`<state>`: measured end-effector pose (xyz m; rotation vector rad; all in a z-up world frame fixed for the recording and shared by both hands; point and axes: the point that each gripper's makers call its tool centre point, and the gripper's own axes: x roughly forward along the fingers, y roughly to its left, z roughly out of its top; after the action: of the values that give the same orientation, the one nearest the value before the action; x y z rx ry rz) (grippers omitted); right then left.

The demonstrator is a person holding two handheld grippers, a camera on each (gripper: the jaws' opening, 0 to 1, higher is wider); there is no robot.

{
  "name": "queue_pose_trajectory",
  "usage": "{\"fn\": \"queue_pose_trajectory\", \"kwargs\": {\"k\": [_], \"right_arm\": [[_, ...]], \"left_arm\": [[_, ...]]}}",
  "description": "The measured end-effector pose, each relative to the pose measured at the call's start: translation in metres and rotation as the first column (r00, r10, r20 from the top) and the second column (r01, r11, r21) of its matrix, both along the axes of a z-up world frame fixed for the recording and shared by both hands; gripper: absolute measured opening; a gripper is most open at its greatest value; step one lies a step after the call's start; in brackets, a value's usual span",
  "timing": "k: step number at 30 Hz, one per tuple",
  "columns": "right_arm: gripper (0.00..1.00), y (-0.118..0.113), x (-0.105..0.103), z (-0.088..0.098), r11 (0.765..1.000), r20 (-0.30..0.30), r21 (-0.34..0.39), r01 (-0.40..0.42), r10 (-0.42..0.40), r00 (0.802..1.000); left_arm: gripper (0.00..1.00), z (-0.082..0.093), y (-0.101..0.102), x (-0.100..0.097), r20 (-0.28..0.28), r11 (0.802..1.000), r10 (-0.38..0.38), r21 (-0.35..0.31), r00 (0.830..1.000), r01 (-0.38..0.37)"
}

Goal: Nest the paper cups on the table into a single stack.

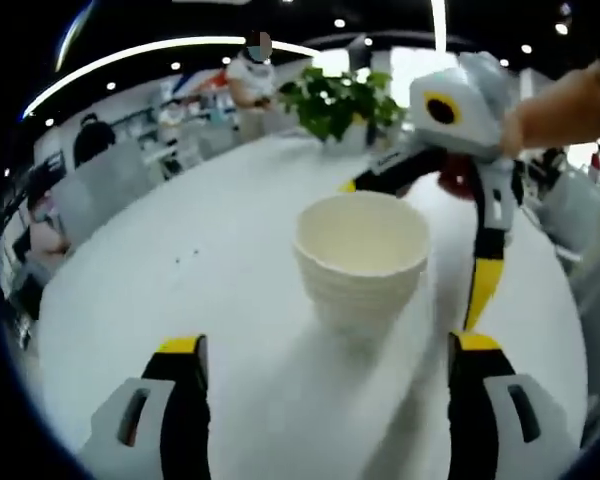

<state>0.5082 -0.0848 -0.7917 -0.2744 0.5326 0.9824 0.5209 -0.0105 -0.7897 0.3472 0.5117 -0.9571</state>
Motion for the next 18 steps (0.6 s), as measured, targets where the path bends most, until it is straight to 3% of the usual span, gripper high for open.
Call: {"fn": "queue_pose_trajectory", "kwargs": {"k": [1, 5, 10, 13, 18], "right_arm": [[1.0, -0.003, -0.006, 0.001, 1.0, -0.004, -0.001, 0.006, -0.006, 1.0], [1.0, -0.013, -0.022, 0.006, 0.999, 0.013, -0.004, 0.033, -0.033, 0.999], [1.0, -0.032, -0.04, 0.024, 0.989, 0.062, 0.064, 0.135, -0.139, 0.988], [1.0, -0.036, -0.059, 0.029, 0.988, 0.072, 0.064, 0.138, -0.143, 0.987], [1.0, -0.046, -0.08, 0.046, 0.979, 0.101, 0.099, 0.179, -0.189, 0.977]], "left_arm": [[0.98, 0.004, 0.009, 0.0, 0.028, 0.999, 0.043, 0.001, 0.999, -0.043], [0.98, 0.009, 0.027, -0.017, -0.005, 0.993, 0.106, -0.047, 0.994, -0.106], [0.98, 0.021, 0.044, -0.045, 0.016, 0.986, 0.138, -0.097, 0.99, -0.135], [0.98, 0.027, 0.048, -0.063, 0.045, 0.985, 0.143, -0.103, 0.989, -0.138], [0.98, 0.031, 0.059, -0.094, 0.043, 0.981, 0.168, -0.111, 0.985, -0.162]]}}
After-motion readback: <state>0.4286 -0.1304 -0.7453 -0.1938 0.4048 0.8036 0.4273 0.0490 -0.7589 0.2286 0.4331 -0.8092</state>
